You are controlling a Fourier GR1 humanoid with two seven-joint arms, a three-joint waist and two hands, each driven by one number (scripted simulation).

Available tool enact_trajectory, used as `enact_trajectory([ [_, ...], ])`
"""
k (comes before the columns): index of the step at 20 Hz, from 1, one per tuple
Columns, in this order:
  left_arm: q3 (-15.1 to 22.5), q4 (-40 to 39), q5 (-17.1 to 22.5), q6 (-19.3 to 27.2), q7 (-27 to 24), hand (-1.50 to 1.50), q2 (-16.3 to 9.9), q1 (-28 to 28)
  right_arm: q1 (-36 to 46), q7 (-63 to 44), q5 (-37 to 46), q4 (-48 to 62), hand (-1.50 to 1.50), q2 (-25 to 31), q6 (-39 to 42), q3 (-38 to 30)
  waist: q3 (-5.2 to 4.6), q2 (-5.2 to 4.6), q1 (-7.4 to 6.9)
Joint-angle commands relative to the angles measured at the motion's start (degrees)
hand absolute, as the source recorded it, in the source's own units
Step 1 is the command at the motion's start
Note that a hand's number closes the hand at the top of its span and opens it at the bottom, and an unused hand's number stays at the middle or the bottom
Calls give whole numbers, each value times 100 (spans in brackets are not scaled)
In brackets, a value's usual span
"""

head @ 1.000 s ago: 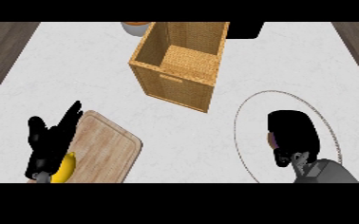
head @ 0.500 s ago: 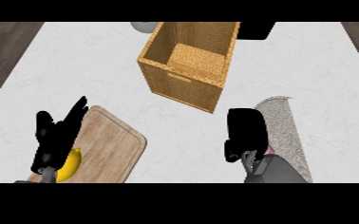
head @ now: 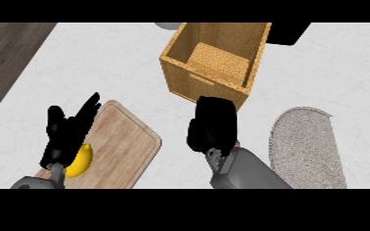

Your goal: Pick the can from the placemat and place it in the basket

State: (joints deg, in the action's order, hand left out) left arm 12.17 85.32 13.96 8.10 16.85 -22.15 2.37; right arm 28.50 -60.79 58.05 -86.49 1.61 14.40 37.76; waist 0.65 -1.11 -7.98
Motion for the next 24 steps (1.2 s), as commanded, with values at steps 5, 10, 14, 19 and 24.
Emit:
enact_trajectory([
  [5, 102, -296, 44, -130, 217, 0, 27, -102, 1150, -880, 219, -678, 150, -157, -2394, -489, -61, 48, -97],
  [10, 247, -309, -74, -70, 280, 0, 131, -150, 1944, -1425, 642, -490, 150, -158, -2958, -739, -88, 68, -126],
  [14, 177, -404, -6, -145, 367, 0, 96, -134, 2591, -1928, 970, -195, 150, -158, -2754, -997, -112, 101, -8],
  [19, 144, -441, -109, -77, 255, 0, 120, -173, 3407, -2353, 1150, 86, 150, -158, -2731, -1437, -114, 125, 46],
  [24, 179, -408, -121, -70, 184, 0, 224, -298, 3988, -2436, 1277, 757, 150, -158, -2771, -1927, -116, 88, 9],
])
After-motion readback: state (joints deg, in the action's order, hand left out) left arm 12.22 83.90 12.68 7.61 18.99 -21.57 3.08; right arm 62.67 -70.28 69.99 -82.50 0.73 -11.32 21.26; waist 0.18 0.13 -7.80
